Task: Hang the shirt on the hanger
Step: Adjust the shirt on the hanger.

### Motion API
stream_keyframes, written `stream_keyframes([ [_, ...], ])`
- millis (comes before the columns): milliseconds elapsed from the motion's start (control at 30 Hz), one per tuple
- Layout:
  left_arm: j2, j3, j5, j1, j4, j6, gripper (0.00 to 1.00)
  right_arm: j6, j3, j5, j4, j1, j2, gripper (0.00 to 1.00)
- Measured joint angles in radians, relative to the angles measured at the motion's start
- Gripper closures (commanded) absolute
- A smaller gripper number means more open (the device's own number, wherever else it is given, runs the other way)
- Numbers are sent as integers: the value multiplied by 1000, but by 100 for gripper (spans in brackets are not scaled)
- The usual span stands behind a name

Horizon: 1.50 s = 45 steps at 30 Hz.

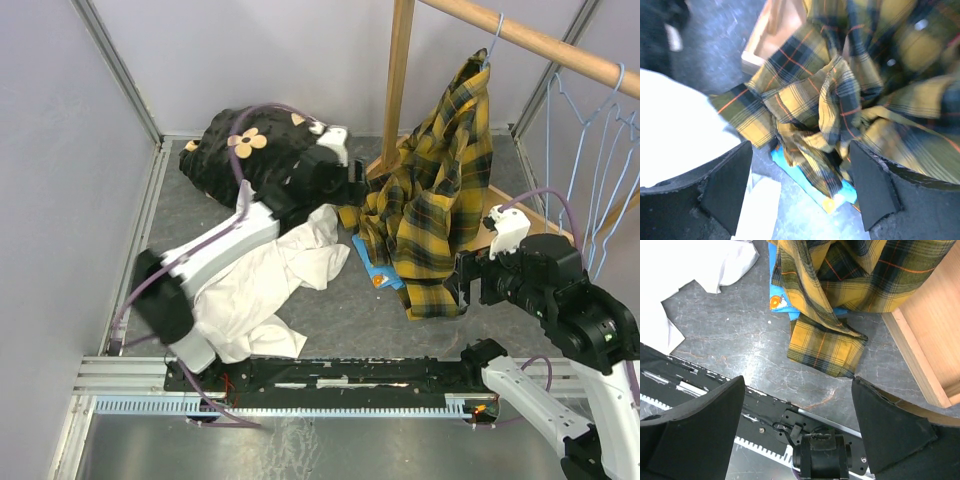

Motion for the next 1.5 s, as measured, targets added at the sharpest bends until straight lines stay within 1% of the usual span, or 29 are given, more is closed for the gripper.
stream_keyframes([
  [67, -180, -121, -22, -2, 51, 0, 10, 16, -12, 5, 15, 0, 2, 5],
  [133, -332, -236, -32, -8, 101, -1, 10, 43, -31, 16, 27, 0, 1, 5],
  [233, -516, -438, -65, -45, 173, -13, 10, 81, -59, 53, 30, 0, -8, 5],
  [267, -547, -489, -75, -71, 183, -21, 10, 94, -67, 68, 28, 0, -14, 5],
  [333, -586, -609, -116, -173, 226, -42, 10, 109, -76, 93, 25, 0, -26, 5],
  [367, -586, -671, -134, -252, 251, -51, 10, 116, -77, 105, 22, 0, -33, 5],
  [433, -563, -749, -153, -365, 295, -68, 10, 126, -77, 120, 19, 0, -43, 5],
  [500, -518, -800, -169, -454, 370, -80, 11, 130, -79, 127, 18, 0, -53, 5],
  [600, -415, -811, -185, -517, 488, -90, 12, 138, -80, 134, 12, 0, -63, 5],
  [667, -326, -805, -189, -542, 578, -90, 13, 143, -81, 134, 9, 0, -69, 5],
  [800, -148, -747, -180, -560, 686, -90, 13, 150, -81, 129, 7, 0, -76, 5],
  [1000, 30, -625, -179, -561, 762, -90, 12, 142, -80, 106, -11, 0, -58, 5],
  [1100, 97, -565, -173, -560, 776, -90, 16, 138, -80, 103, -23, 0, -50, 5],
  [1167, 138, -530, -168, -561, 782, -90, 22, 138, -80, 103, -26, 0, -51, 5],
  [1267, 172, -510, -153, -560, 782, -90, 41, 138, -80, 103, -27, 0, -52, 5],
  [1333, 184, -505, -149, -560, 779, -91, 58, 135, -80, 103, -27, 0, -52, 5],
  [1400, 188, -504, -145, -559, 772, -98, 84, 132, -80, 103, -27, 0, -51, 5],
  [1433, 188, -504, -144, -558, 769, -103, 94, 129, -80, 103, -27, 0, -50, 5],
  [1467, 188, -504, -143, -557, 769, -106, 97, 127, -80, 103, -27, 0, -50, 5],
  [1500, 188, -504, -140, -555, 767, -110, 97, 126, -80, 103, -27, 0, -50, 5],
])
